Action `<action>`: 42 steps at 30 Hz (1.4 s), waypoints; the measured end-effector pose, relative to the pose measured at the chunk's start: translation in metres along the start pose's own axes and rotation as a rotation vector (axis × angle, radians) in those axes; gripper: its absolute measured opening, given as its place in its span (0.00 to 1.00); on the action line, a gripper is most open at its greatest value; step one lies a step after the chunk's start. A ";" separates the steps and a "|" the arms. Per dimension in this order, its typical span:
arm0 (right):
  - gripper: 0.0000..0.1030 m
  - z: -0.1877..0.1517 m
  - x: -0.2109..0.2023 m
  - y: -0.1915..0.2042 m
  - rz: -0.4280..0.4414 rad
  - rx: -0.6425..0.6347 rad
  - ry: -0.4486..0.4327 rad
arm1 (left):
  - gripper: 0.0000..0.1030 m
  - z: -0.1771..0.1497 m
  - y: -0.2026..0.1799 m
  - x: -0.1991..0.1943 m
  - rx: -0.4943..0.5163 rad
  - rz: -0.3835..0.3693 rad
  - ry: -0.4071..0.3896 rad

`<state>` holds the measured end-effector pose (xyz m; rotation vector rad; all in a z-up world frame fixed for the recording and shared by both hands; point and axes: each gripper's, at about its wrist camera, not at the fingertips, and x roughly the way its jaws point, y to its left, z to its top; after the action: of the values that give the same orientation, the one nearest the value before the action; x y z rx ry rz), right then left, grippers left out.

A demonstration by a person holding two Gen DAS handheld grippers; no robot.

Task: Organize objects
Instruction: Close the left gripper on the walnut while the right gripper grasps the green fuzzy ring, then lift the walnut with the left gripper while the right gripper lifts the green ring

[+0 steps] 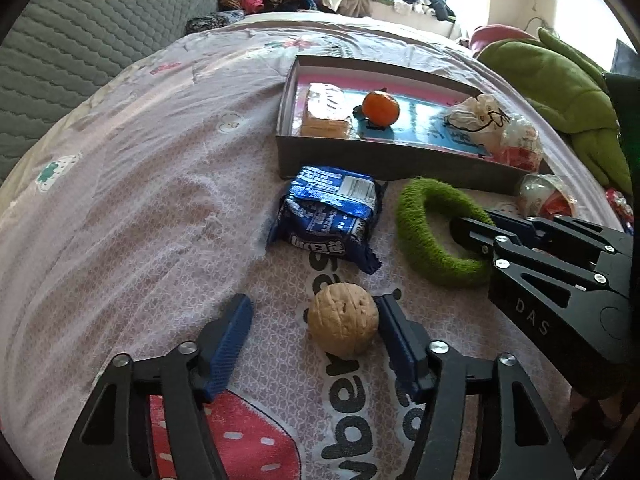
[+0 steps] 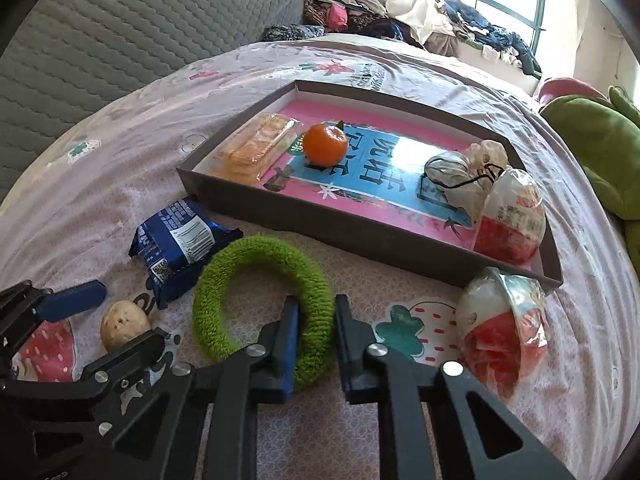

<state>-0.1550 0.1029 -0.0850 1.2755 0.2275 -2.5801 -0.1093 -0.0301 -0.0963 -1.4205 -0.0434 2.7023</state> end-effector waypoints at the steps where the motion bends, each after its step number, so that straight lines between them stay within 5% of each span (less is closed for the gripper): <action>1: 0.14 0.000 0.000 -0.001 0.008 0.006 -0.002 | 0.48 0.000 -0.001 0.000 0.003 -0.004 0.001; 4: 0.14 0.000 -0.002 -0.006 0.038 0.027 -0.003 | 0.32 0.000 -0.003 0.000 0.014 -0.017 -0.003; 24: 0.13 -0.009 -0.052 -0.020 0.070 0.072 -0.080 | 0.32 -0.001 -0.007 -0.031 0.035 0.008 -0.084; 42: 0.13 -0.024 -0.132 -0.011 0.016 0.062 -0.215 | 0.32 -0.006 -0.024 -0.088 0.043 0.022 -0.177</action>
<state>-0.0632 0.1396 0.0059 1.0027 0.0965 -2.7031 -0.0533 -0.0140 -0.0256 -1.1746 0.0194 2.8210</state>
